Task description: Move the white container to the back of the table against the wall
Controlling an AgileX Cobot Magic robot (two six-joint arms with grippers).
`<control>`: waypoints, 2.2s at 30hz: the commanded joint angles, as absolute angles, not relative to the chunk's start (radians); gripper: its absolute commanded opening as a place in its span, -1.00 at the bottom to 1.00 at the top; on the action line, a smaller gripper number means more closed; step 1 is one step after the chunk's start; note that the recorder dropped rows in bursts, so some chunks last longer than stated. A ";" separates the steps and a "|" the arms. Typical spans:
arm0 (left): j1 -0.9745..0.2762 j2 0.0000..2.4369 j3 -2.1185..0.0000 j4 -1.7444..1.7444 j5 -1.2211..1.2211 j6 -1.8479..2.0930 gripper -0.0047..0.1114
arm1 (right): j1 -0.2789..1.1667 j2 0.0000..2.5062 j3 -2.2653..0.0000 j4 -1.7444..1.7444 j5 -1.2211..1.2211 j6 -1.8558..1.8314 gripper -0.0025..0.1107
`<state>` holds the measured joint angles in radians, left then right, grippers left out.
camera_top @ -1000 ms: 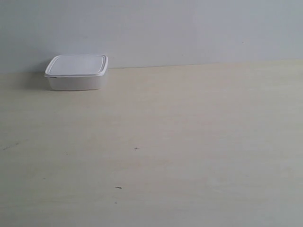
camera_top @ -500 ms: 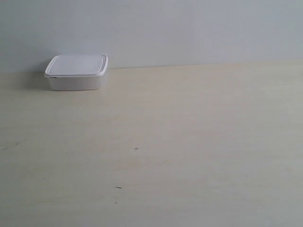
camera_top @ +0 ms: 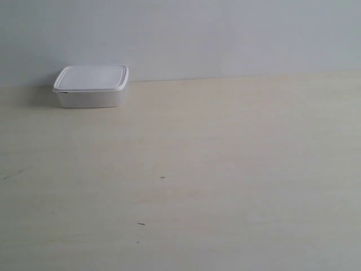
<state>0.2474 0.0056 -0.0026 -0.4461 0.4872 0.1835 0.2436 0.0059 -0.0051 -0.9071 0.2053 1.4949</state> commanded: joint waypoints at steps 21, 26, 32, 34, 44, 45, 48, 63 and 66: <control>0.260 0.000 0.000 -0.449 0.475 0.182 -0.92 | 0.222 0.000 0.000 -0.906 0.212 1.485 -0.96; 0.260 0.000 0.000 -0.449 0.475 0.182 -0.92 | 0.222 0.000 0.000 -0.778 0.331 1.277 -0.96; 0.260 0.000 0.000 -0.449 0.475 0.182 -0.92 | 0.222 0.000 0.000 -0.476 0.337 0.732 -0.96; 0.260 0.000 0.000 -0.449 0.475 0.182 -0.92 | 0.222 0.000 0.000 -0.348 0.328 0.528 -0.96; 0.260 0.000 0.000 -0.449 0.475 0.182 -0.92 | 0.222 0.000 0.000 -0.106 0.323 0.231 -0.96; 0.260 0.000 0.000 -0.449 0.475 0.182 -0.92 | 0.222 0.000 0.000 -0.075 0.323 0.197 -0.96; 0.260 0.000 0.000 -0.449 0.475 0.182 -0.92 | 0.222 0.000 0.000 0.031 0.323 0.057 -0.96; 0.260 0.000 0.000 -0.449 0.475 0.182 -0.92 | 0.172 0.000 0.000 0.073 0.323 0.030 -0.96; 0.260 0.000 0.000 -0.449 0.475 0.182 -0.92 | 0.126 0.000 0.000 0.073 0.323 0.027 -0.96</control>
<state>0.2569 0.0056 -0.0026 -0.4461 0.4865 0.1835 0.1443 0.0059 -0.0051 0.0648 0.3385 0.0378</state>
